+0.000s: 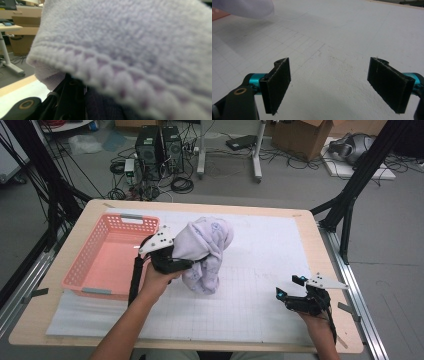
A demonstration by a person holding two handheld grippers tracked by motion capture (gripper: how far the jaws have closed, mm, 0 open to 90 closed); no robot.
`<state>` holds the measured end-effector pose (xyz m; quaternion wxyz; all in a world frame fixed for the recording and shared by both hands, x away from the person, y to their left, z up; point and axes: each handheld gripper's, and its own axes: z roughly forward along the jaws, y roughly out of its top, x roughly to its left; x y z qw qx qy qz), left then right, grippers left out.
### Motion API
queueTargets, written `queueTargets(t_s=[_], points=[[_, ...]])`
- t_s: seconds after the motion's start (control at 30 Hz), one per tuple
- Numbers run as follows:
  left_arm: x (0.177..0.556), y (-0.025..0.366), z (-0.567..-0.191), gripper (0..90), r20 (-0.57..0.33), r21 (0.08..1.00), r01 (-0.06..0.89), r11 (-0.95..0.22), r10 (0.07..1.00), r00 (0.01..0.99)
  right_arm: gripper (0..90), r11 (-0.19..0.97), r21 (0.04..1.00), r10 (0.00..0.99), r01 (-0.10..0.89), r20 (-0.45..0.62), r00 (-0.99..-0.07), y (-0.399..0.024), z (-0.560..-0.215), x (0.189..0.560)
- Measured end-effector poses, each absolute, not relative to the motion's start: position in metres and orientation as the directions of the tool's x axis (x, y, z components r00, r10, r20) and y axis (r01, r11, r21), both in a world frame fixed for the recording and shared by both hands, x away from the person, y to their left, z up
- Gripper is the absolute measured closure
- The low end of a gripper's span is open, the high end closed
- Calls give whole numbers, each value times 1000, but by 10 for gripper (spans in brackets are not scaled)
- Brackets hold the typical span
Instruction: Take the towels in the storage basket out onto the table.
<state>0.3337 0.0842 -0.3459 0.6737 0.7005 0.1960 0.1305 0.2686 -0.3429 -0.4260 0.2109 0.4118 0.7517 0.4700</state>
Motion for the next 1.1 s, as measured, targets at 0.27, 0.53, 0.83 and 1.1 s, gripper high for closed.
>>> queueTargets(t_s=[0.27,0.53,0.83,1.1], points=[[344,51,-375,584,-119,987,152,-45,423,898,178,220,878,817,426,73,-572,-341,-426,269],[356,34,-396,573,-145,975,203,-90,435,889,179,221,876,817,428,73,-572,-341,-428,271],[376,20,-429,322,-262,889,423,-174,564,783,178,228,871,820,435,70,-569,-340,-428,267],[369,48,-410,229,-179,886,425,-187,706,685,179,235,864,815,445,75,-575,-339,-432,272]])
